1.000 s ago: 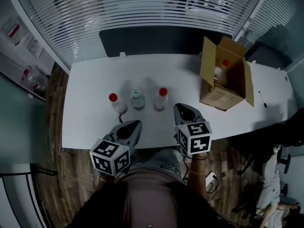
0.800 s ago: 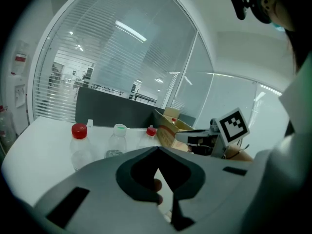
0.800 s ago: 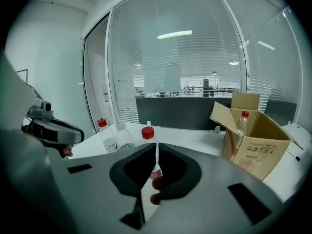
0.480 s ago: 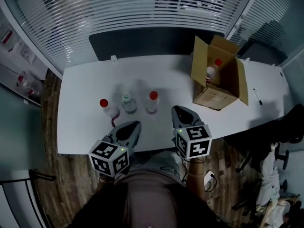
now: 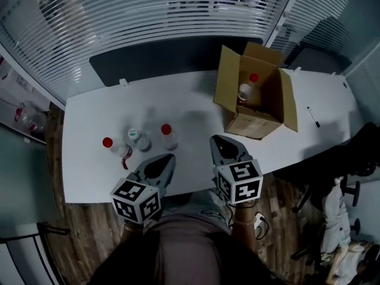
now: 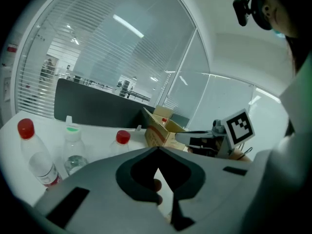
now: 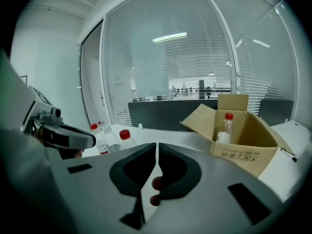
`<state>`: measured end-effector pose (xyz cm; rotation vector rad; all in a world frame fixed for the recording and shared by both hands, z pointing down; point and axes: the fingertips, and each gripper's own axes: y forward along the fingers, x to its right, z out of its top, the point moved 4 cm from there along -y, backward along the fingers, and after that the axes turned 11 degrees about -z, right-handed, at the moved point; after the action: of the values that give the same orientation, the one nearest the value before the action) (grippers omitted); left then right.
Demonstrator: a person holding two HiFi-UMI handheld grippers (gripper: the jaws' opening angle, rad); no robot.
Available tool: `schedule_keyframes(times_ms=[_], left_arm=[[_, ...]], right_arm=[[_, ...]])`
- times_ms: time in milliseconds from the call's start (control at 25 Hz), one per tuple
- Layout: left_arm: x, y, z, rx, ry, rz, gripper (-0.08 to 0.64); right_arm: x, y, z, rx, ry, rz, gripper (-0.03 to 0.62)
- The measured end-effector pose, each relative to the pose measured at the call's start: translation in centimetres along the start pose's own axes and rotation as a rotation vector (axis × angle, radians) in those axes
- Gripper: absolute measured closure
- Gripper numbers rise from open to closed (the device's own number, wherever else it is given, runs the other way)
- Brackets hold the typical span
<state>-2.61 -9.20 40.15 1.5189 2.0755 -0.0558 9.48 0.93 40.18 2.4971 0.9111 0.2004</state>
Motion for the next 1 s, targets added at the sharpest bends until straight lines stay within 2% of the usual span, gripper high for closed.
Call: schedule_keyframes(times_ms=[240, 520, 1000], left_arm=[[1.9, 4.7, 1.2, 0.005, 0.004, -0.058, 0.554], [4.3, 9.8, 2.0, -0.017, 0.034, -0.099, 0.554], [7.0, 16.3, 2.2, -0.029, 0.019, -0.112, 0.554]], right_arm=[[4.9, -1.0, 0.6, 0.042, 0.036, -0.034, 0.555], [10.0, -2.0, 0.7, 0.062, 0.032, -0.071, 0.554], [16.0, -2.4, 1.7, 0.096, 0.01, -0.057, 0.554]])
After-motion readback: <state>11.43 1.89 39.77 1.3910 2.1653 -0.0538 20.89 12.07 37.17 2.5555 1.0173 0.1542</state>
